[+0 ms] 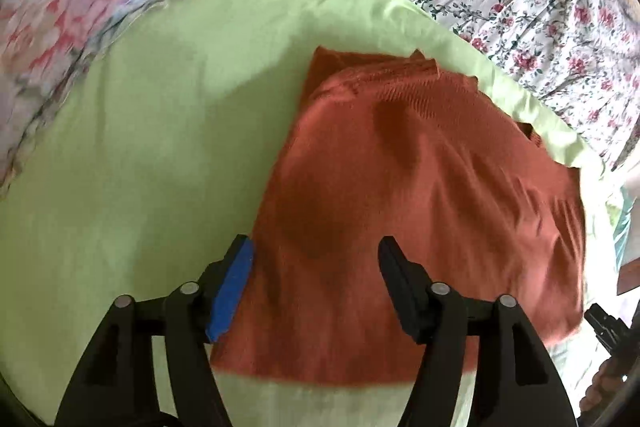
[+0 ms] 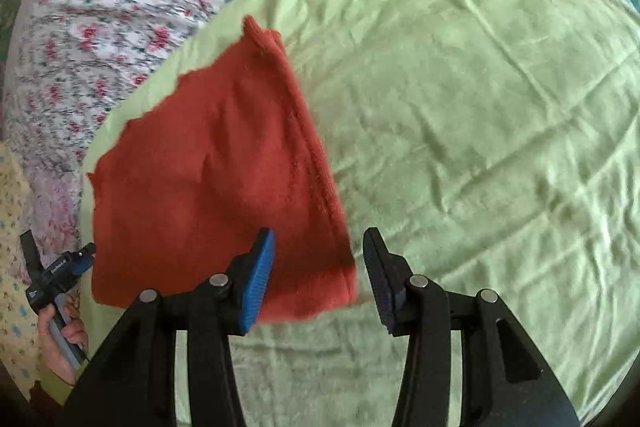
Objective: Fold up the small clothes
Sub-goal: 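Raise both open grippers away from the folded sweater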
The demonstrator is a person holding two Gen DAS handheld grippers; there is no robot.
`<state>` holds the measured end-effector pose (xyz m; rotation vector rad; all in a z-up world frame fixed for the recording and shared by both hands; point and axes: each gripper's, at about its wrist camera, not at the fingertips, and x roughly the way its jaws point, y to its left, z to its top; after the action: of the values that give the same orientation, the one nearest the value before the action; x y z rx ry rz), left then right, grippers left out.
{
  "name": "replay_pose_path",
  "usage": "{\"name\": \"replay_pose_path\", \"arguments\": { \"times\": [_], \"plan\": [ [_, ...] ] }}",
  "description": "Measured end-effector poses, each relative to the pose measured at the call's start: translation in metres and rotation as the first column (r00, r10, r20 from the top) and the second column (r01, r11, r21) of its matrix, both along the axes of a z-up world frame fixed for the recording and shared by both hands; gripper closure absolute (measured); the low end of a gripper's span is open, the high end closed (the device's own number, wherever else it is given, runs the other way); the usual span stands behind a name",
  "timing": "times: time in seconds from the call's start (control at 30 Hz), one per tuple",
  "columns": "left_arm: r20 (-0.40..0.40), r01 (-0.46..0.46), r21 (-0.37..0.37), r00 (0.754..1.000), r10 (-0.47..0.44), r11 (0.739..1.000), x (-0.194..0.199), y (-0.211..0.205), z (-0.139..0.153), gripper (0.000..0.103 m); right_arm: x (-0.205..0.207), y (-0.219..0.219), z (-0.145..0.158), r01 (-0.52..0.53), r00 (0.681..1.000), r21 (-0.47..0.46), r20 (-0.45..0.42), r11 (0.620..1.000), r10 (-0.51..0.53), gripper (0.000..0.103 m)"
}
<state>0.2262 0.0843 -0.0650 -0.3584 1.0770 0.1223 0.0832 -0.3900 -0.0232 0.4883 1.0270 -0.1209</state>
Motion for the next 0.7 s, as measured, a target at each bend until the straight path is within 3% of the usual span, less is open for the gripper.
{"name": "replay_pose_path", "arguments": {
  "times": [0.13,0.3,0.53,0.7],
  "plan": [
    [-0.001,-0.026,-0.029,1.0,0.026,0.999,-0.039,0.003,0.005,0.03,-0.01,0.015,0.018,-0.032,0.999,-0.009,0.043,0.999,0.032,0.055],
    [-0.01,-0.055,-0.098,0.998,0.055,0.994,-0.081,0.006,0.004,0.03,-0.015,0.041,0.027,-0.073,0.995,-0.006,0.068,0.997,0.073,0.054],
    [-0.046,-0.094,-0.179,0.995,0.087,0.979,-0.103,0.016,-0.008,0.029,-0.022,0.081,0.019,-0.144,0.988,0.034,0.051,0.989,0.143,0.053],
    [-0.057,-0.151,-0.259,0.988,0.14,0.954,-0.104,0.02,-0.014,0.029,-0.03,0.096,0.017,-0.185,0.982,0.041,0.041,0.982,0.183,0.053]
  ]
}}
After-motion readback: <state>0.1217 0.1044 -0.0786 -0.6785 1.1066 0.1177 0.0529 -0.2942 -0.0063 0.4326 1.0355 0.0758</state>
